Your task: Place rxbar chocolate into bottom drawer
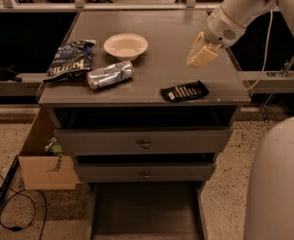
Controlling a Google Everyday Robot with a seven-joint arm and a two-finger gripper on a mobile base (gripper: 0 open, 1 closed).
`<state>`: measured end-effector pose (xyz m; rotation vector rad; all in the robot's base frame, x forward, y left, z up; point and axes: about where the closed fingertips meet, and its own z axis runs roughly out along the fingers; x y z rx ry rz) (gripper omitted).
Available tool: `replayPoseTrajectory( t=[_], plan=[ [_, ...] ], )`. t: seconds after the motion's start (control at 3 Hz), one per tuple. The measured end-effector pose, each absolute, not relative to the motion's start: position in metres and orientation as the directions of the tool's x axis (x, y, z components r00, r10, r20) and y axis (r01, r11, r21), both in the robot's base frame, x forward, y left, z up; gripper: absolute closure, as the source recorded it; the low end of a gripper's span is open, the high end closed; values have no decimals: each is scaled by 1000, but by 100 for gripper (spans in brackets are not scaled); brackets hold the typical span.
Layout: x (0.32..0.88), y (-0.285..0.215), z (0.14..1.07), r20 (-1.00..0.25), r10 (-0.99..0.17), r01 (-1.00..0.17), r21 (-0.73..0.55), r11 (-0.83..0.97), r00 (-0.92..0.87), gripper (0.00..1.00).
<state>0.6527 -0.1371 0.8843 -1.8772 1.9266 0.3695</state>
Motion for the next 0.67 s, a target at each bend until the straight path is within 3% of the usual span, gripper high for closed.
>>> replayPoseTrajectory(
  t=[0.33, 0.67],
  plan=[
    [642, -151, 902, -471, -882, -988, -134, 70, 1, 100],
    [642, -151, 903, -472, -882, -988, -140, 73, 1, 84]
  ],
)
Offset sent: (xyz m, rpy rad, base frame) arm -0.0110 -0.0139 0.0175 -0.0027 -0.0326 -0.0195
